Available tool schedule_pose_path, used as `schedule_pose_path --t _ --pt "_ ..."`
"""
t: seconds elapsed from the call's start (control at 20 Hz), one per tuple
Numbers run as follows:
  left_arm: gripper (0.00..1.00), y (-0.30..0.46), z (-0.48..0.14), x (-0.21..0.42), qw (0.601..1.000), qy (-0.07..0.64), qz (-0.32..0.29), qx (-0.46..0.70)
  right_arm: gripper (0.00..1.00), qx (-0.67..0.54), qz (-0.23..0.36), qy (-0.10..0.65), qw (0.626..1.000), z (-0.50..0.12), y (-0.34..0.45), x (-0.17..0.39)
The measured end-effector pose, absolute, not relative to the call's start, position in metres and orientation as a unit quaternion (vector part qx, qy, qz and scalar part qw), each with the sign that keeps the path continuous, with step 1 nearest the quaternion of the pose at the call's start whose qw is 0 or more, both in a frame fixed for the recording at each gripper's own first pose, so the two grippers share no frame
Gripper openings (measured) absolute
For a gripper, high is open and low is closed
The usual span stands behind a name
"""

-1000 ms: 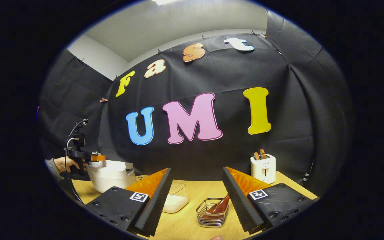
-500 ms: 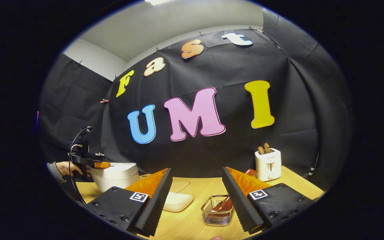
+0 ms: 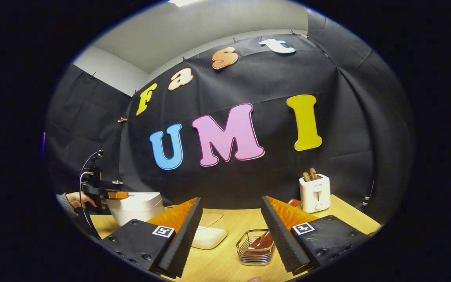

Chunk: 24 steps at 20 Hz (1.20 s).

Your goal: Close the left gripper, press the button to open the rice cooker; take a wooden spoon from the chopstick holder with the right hand, scoop a spoonful of rice and pour it into the rice cooker, then put the wooden spoon back into the chopstick holder.

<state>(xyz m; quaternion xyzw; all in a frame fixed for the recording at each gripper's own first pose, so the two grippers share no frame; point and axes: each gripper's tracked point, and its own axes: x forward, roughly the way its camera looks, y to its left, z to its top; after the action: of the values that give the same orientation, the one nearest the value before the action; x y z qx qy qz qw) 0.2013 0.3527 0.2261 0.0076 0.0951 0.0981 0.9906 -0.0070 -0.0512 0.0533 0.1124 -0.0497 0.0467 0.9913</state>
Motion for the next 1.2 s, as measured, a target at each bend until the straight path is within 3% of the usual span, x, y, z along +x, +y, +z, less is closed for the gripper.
schedule_pose_path --t 0.5,0.75,0.8,0.95,1.2 --pt "0.93 0.341 0.275 0.190 0.991 -0.024 0.126 0.025 0.93 0.107 0.038 -0.067 0.991 0.053 -0.046 -0.003" --pt "0.94 0.279 0.286 0.167 0.993 -0.095 0.074 -0.003 1.00 0.080 0.041 -0.076 0.993 0.049 -0.034 0.001" --pt "0.95 0.266 0.280 0.166 0.993 -0.097 0.061 -0.009 0.97 0.074 0.041 -0.074 0.994 0.045 -0.031 0.002" --pt "0.91 0.224 0.253 0.166 0.996 -0.080 0.010 -0.035 0.98 0.056 0.039 -0.065 0.996 0.035 -0.026 0.008" --pt "0.96 0.179 0.212 0.162 0.996 -0.060 -0.047 -0.044 0.98 0.052 0.055 -0.052 0.996 0.017 0.001 0.005"
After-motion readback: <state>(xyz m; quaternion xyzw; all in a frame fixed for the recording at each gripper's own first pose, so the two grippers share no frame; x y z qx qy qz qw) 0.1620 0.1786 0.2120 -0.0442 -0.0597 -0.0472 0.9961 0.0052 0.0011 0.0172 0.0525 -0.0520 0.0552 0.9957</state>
